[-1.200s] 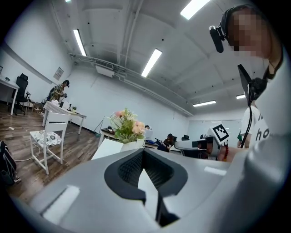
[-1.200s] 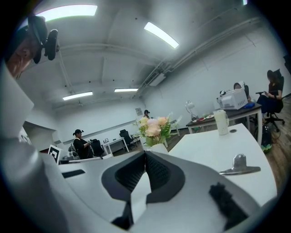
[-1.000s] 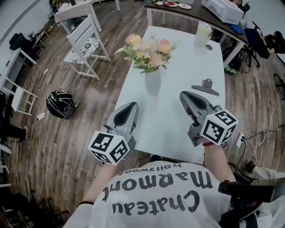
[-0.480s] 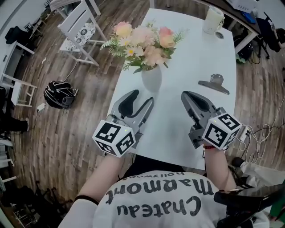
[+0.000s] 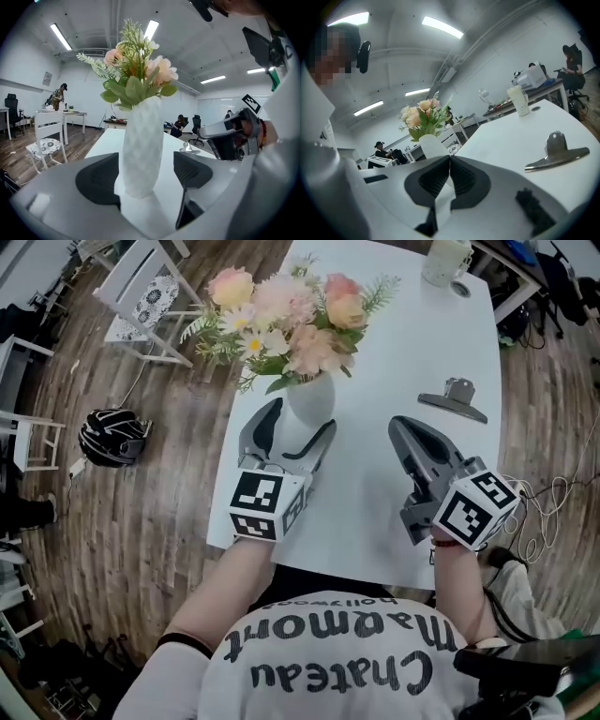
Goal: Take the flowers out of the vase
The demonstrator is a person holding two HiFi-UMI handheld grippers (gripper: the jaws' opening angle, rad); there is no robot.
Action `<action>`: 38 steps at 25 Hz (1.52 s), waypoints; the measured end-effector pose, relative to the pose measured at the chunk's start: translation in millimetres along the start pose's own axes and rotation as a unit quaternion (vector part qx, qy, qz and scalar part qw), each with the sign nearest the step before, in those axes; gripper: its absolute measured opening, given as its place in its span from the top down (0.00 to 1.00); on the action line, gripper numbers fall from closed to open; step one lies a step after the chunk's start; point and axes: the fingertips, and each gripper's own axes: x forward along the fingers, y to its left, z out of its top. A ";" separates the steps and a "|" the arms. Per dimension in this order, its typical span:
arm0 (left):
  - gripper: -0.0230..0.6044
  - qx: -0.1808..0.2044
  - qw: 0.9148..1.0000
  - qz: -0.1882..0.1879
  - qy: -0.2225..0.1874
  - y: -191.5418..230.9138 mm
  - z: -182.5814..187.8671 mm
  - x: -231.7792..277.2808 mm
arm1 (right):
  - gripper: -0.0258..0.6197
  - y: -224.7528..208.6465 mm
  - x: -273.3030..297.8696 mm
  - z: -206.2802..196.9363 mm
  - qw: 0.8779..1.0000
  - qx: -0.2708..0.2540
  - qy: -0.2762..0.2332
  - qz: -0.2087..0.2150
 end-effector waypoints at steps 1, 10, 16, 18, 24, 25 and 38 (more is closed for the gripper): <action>0.40 0.001 1.000 -0.006 0.002 -1.1 -1.8 3.6 | 0.93 -1.0 0.0 0.3 1.000 0.001 -0.001 -0.003; 0.41 0.017 1.000 0.007 -0.001 7.4 -6.9 16.3 | 0.93 10.1 6.0 11.1 1.000 -0.009 -0.007 -0.005; 0.50 0.024 1.000 0.011 -0.002 10.1 -10.7 17.1 | 0.93 16.0 9.0 15.5 1.000 -0.013 -0.012 -0.007; 0.49 0.025 1.000 0.007 -0.001 8.2 -11.9 18.8 | 0.93 16.7 8.9 15.6 1.000 -0.013 -0.014 -0.008; 0.46 0.019 1.000 -0.002 0.009 7.6 -15.7 23.7 | 0.93 20.1 9.9 17.5 1.000 -0.013 -0.013 -0.011; 0.46 0.021 1.000 -0.001 0.009 8.6 -14.7 23.7 | 0.93 21.0 10.4 18.8 1.000 -0.013 -0.014 -0.012; 0.47 0.042 0.999 -0.007 0.002 8.2 -15.7 24.1 | 0.93 30.9 21.4 25.0 0.999 -0.033 -0.007 0.000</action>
